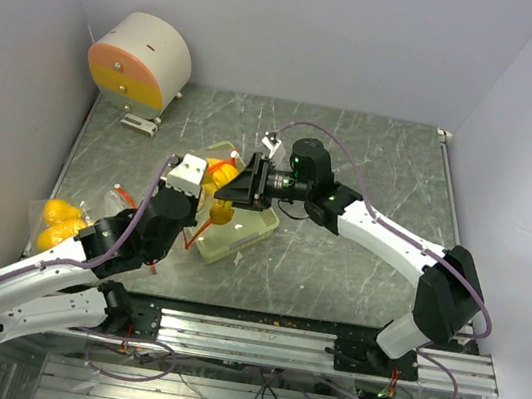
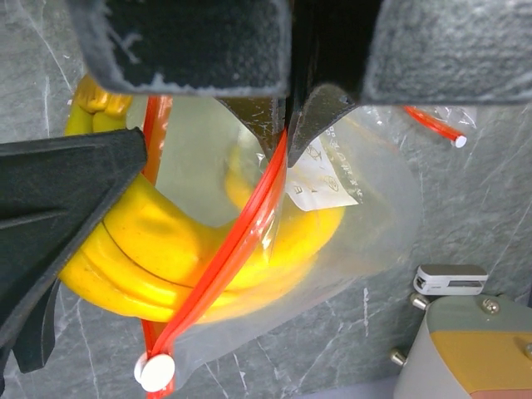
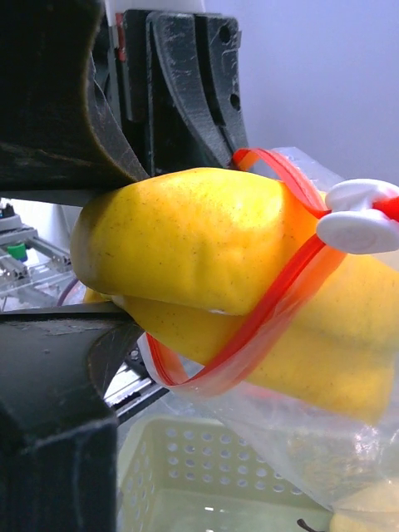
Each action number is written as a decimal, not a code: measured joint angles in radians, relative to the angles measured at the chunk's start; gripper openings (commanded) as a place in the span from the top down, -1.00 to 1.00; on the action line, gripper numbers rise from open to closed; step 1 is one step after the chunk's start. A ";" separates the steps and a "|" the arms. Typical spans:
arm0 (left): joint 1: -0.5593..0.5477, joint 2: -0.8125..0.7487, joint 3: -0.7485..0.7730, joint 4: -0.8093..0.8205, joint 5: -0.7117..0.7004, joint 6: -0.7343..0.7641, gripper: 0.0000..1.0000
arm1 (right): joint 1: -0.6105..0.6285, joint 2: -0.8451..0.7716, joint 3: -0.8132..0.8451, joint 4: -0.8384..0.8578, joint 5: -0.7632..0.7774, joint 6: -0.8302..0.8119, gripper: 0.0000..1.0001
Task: Place the food in the zip-top bag and seal the zipper
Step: Place the fake fruit in the zipper food storage bag, then pick up the fake fruit from the bin, then place the fake fruit in the zipper food storage bag, then pick up the fake fruit from the bin.
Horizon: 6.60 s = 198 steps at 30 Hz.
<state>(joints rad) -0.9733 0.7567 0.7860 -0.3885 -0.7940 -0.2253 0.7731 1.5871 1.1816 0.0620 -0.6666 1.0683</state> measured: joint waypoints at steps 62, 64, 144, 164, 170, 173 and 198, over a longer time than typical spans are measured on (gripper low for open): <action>0.001 -0.093 0.459 -0.311 -0.434 0.013 0.86 | 0.063 -0.051 0.091 -0.191 0.568 -0.485 -0.64; 0.001 -0.105 0.444 -0.314 -0.435 0.012 0.86 | 0.062 0.049 0.137 -0.211 0.549 -0.506 -0.61; 0.001 0.004 0.067 -0.229 -0.314 -0.210 0.86 | 0.469 0.021 0.321 -0.726 0.953 -0.892 0.74; 0.003 -0.047 0.033 -0.180 -0.286 -0.203 0.86 | 0.453 0.206 0.578 -0.721 0.879 -0.921 -0.24; 0.001 -0.046 0.033 -0.180 -0.274 -0.202 0.86 | 0.444 0.113 0.466 -0.653 0.866 -0.890 -0.24; 0.001 -0.048 0.033 -0.181 -0.273 -0.202 0.86 | 0.417 0.031 0.388 -0.628 0.852 -0.864 -0.22; 0.001 -0.193 0.260 -0.360 -0.378 -0.135 0.86 | 0.046 0.584 0.593 -0.351 0.644 -0.750 -0.41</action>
<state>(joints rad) -0.9726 0.5632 1.0458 -0.7483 -1.1725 -0.3603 0.8188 2.1712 1.7748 -0.2893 -0.0227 0.3187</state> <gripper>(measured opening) 0.075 0.690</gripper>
